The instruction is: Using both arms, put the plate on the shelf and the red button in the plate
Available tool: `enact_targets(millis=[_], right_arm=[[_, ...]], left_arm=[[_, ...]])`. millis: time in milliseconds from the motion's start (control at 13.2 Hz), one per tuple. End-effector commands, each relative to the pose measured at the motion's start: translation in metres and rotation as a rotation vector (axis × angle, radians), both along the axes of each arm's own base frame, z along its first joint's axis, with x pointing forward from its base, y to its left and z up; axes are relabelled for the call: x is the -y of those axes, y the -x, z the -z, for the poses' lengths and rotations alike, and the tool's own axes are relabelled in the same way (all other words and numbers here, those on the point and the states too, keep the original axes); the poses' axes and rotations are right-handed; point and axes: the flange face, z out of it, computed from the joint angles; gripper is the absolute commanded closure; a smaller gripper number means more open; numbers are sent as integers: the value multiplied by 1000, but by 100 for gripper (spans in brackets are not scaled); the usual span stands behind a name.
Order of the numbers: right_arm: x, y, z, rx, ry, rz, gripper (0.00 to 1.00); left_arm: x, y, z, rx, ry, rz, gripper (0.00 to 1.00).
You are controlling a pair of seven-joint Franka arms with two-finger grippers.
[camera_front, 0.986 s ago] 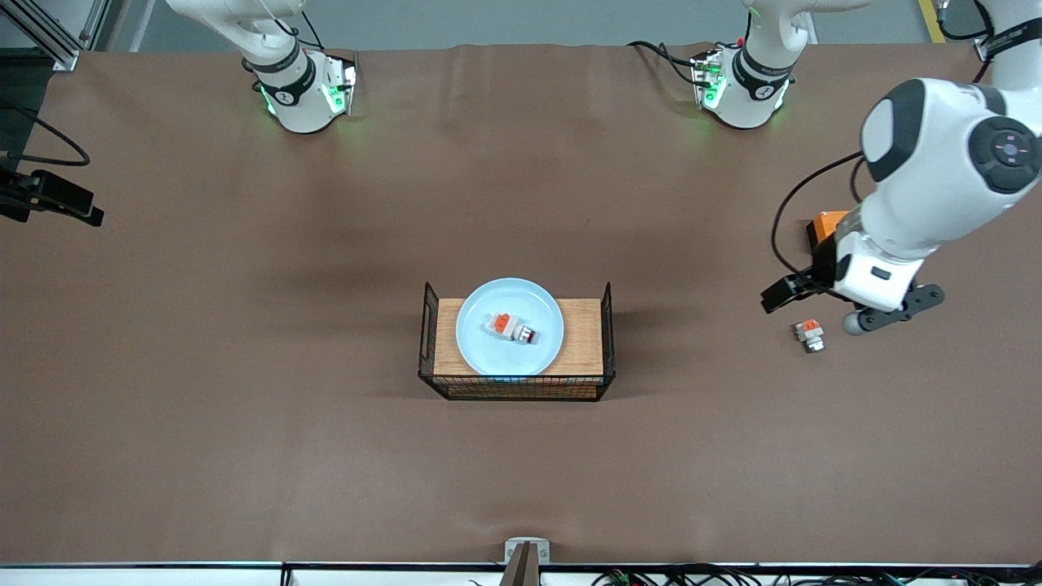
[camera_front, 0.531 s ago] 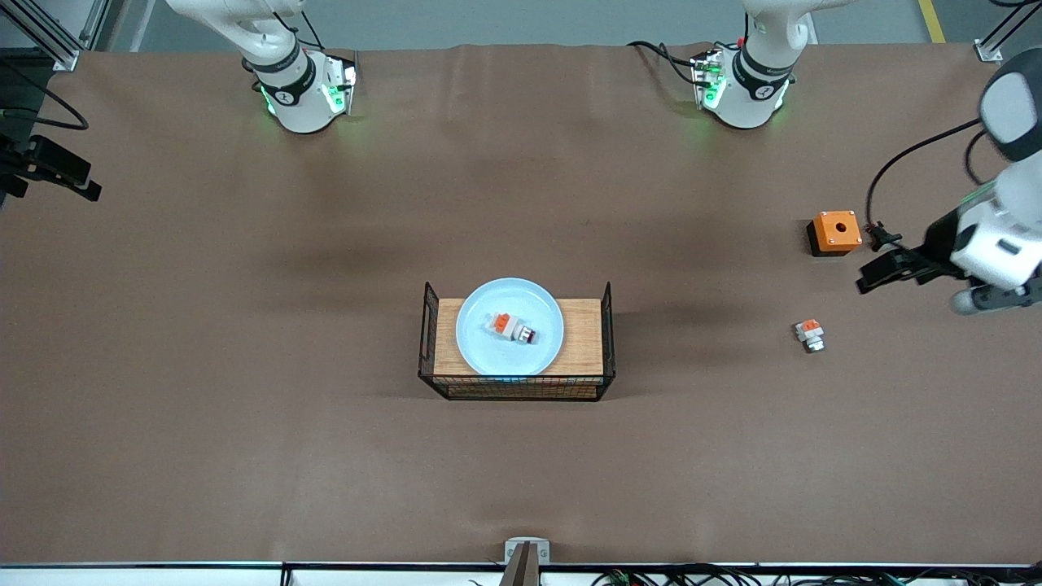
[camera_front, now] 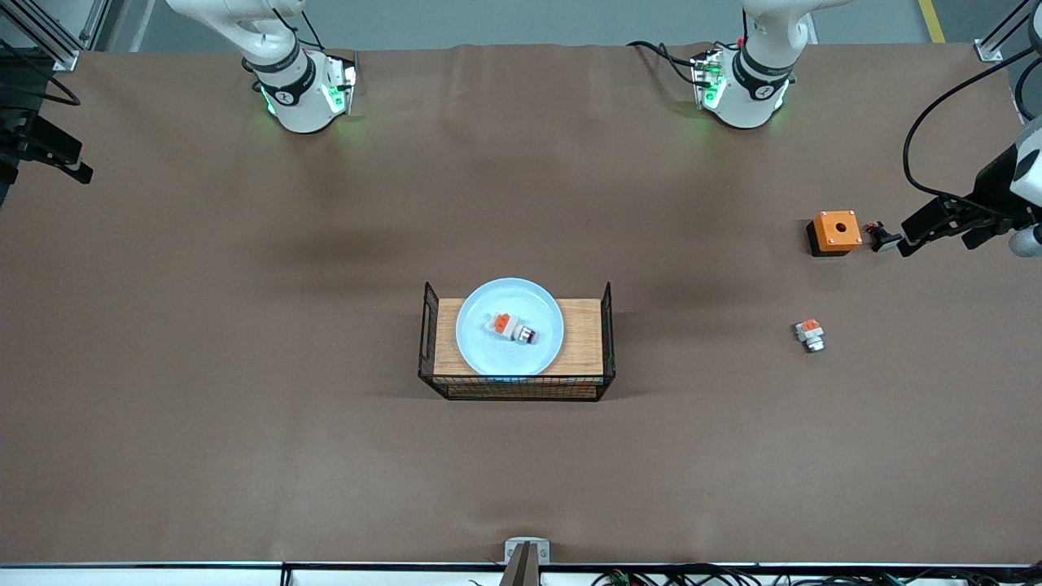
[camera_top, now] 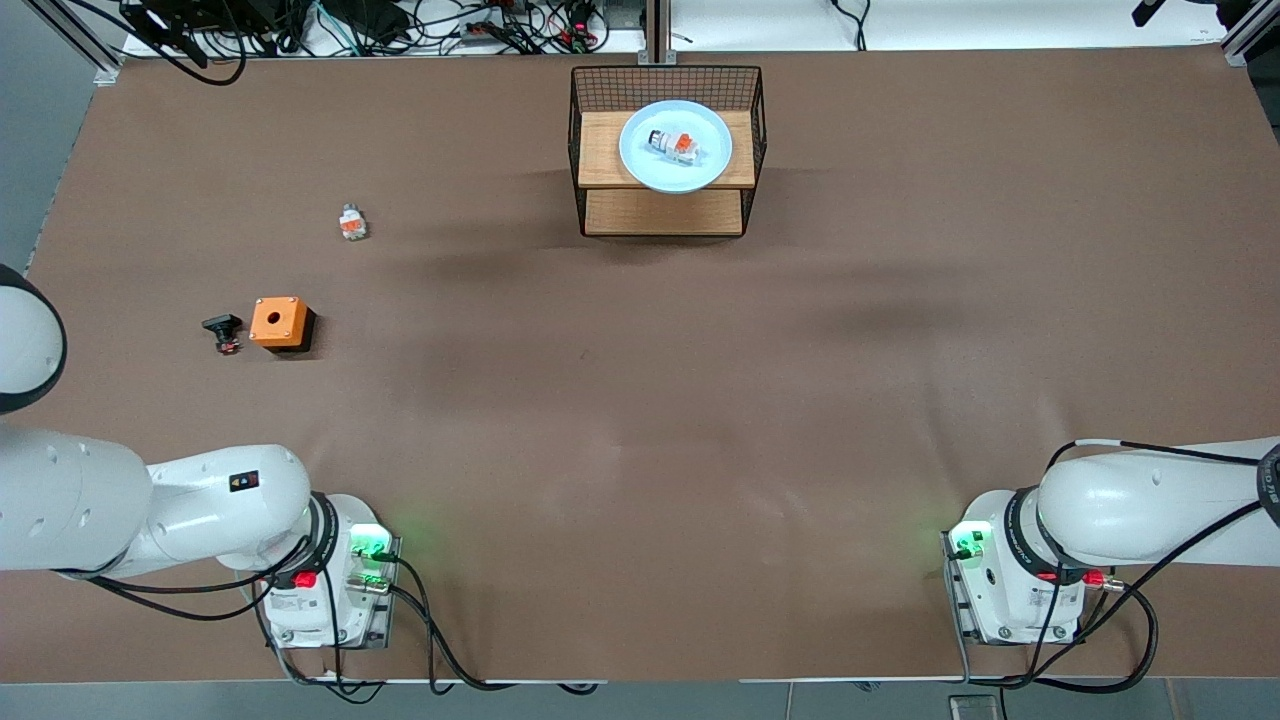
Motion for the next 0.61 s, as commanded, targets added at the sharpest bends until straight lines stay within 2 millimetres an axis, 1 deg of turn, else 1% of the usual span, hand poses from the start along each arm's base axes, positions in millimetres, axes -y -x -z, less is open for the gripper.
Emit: enact_targets(millis=[0,76,228,379,531], right_arm=[[4,6,0,12,-12,-14,0],[4,7,1,6,-13,-14,0],[4,8,5,-6,-15,-5,0],[4,8,6,-9,-15,-2,0],[7,8,6,-10,-17,7,0]], left_arm=[[3,-3,-15,24,-17,22,0],[3,-4,-18,30,-16,22,0],[16,-8,-13,22,-12,48,0],[13,-10,-14,27,-5,41,0],[11,-10,-14,26,-3,39,0]])
